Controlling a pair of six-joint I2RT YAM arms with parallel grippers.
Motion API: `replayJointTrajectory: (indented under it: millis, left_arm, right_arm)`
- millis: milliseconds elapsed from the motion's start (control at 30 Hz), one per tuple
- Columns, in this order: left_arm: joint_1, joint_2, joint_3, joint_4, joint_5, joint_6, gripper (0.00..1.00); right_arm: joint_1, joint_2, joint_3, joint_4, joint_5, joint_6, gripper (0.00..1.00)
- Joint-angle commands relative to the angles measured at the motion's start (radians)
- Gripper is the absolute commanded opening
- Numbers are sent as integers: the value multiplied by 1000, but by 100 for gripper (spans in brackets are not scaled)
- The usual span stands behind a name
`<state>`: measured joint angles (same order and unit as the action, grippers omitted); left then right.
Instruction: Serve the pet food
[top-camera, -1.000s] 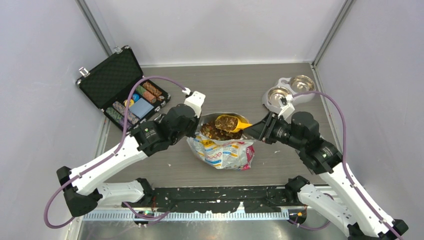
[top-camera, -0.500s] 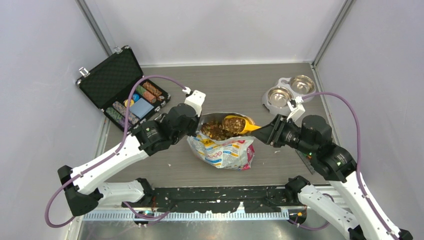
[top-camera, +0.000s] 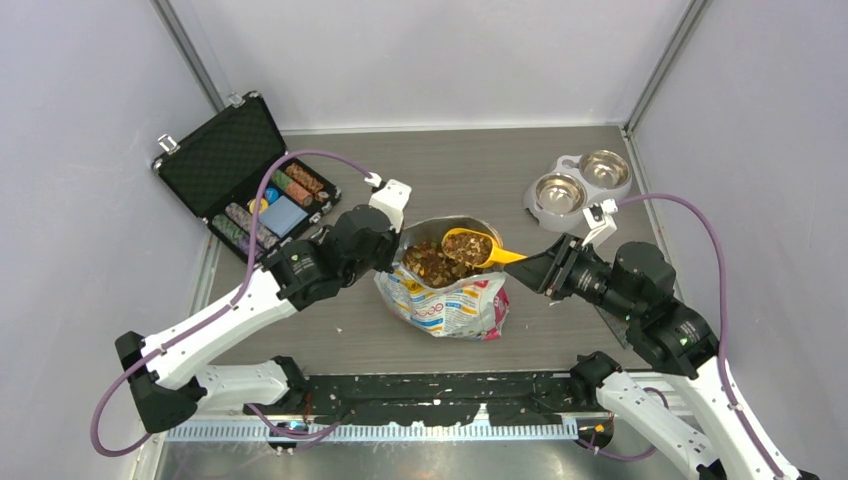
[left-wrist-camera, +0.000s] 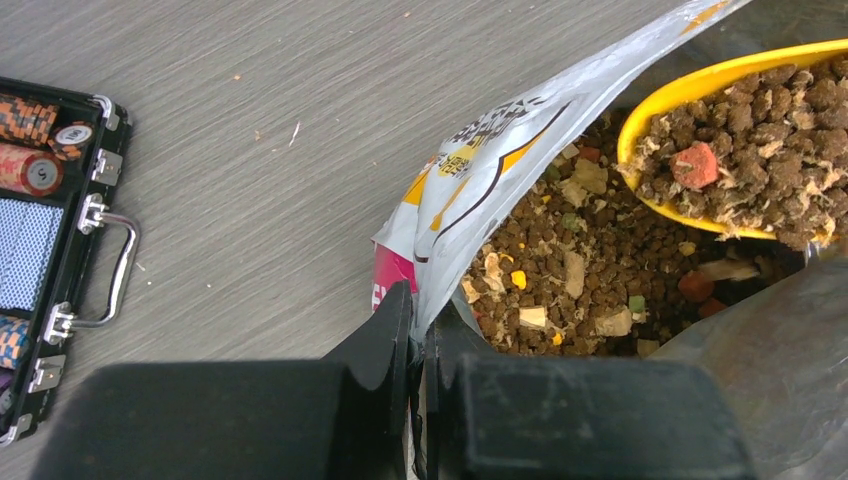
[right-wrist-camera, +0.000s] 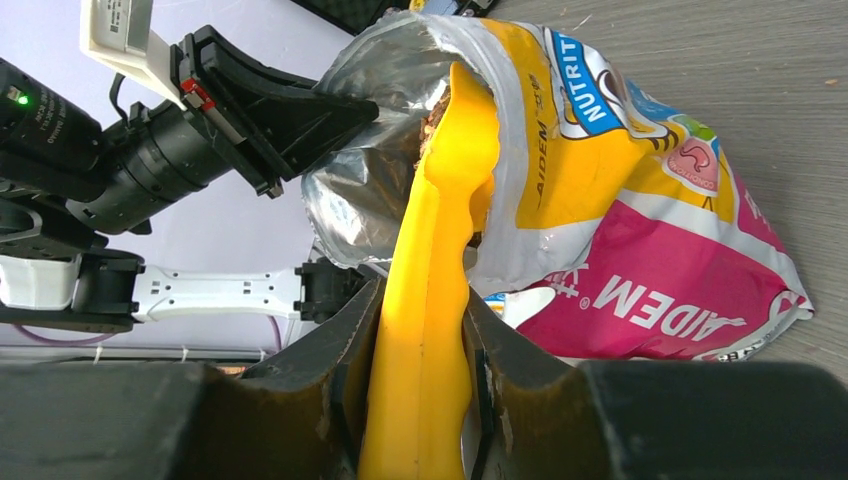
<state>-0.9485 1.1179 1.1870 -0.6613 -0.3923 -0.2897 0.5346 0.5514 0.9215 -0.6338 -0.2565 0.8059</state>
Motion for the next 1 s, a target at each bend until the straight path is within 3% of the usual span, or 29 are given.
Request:
replayJointTrajectory:
  millis: [0, 333, 633, 967]
  left_arm:
    - [2, -39, 23, 169, 8, -19, 0]
    - [2, -60, 19, 169, 10, -24, 0]
    - [2, -61, 10, 172, 33, -45, 0]
    - [2, -48, 41, 144, -37, -93, 0]
  right_arm:
    - [-5, 9, 3, 89, -49, 26, 5]
    - [-6, 10, -99, 259, -136, 138, 5]
    - [-7, -54, -134, 328, -61, 210, 5]
    - [-8, -63, -166, 393, -95, 265, 5]
